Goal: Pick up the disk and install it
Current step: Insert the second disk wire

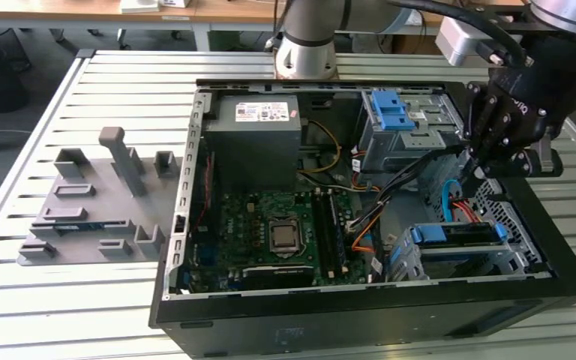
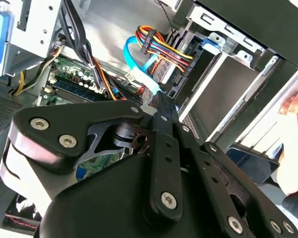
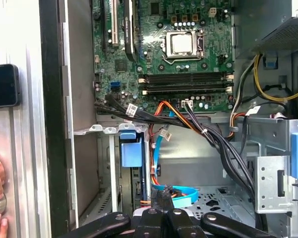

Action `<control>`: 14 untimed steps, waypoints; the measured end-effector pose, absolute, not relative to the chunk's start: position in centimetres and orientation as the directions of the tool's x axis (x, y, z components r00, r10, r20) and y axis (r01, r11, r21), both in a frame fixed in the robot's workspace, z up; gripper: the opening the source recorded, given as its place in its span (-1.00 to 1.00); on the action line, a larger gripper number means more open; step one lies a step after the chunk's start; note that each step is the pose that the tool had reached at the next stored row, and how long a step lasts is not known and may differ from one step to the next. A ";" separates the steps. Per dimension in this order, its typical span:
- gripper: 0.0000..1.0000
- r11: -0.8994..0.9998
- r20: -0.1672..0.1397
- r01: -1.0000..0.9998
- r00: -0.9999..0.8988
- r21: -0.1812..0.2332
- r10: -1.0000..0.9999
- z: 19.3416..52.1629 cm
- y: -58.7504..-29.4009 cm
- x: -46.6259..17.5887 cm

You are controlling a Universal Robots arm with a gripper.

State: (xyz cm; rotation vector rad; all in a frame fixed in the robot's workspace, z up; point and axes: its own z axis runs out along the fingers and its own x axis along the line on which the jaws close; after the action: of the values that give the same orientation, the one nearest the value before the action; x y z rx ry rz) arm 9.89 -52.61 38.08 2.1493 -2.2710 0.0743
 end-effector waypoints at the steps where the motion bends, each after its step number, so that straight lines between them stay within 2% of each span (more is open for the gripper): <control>1: -0.79 0.054 0.046 -0.998 -0.055 -0.025 -0.997 37.9 -52.6 9.9; 14: -0.79 0.054 0.069 -0.998 -0.056 -0.027 -0.996 36.7 -52.5 9.9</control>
State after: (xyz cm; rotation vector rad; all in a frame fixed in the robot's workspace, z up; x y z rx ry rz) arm 9.88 -52.53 36.75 2.1372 -2.2577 0.1041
